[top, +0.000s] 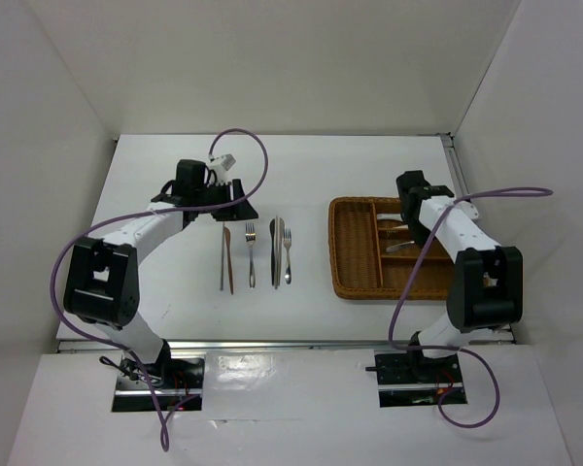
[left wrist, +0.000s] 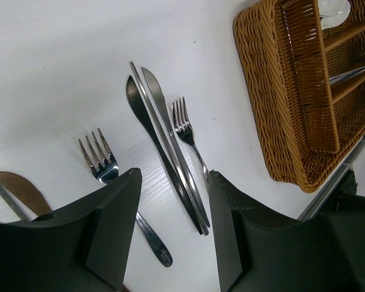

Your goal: Sort the eating utensils into containers

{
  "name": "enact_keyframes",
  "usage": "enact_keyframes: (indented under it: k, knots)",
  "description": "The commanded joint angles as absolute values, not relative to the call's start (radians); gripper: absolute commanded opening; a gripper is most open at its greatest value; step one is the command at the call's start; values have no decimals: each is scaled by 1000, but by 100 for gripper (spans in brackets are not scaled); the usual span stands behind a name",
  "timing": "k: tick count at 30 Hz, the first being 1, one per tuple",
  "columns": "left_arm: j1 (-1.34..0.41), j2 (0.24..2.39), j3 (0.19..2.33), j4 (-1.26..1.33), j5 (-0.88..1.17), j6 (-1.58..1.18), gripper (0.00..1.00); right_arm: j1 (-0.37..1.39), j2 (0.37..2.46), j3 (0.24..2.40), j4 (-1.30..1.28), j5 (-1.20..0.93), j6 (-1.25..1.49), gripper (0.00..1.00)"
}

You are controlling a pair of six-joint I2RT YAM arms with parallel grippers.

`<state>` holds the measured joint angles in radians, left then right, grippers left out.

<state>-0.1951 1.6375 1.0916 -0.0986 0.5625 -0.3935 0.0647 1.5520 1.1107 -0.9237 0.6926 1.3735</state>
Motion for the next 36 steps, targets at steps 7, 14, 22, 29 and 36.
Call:
enact_keyframes:
  k: [7, 14, 22, 29, 36]
  knots:
    - [-198, 1651, 1081, -86, 560, -348, 61, 58, 1603, 1178, -856, 701, 1266, 40]
    - [-198, 1651, 1062, -86, 517, -348, 61, 58, 1528, 1175, -769, 577, 1087, 43]
    - [-198, 1704, 1005, -8, 457, -370, 60, 116, 1325, 1019, -390, 236, 709, 35]
    - [-198, 1802, 1061, -17, 491, -359, 60, 213, 1305, 994, -301, 144, 586, 35]
    - [-189, 1865, 1126, -28, 479, -350, 60, 256, 1305, 1003, -301, 186, 586, 37]
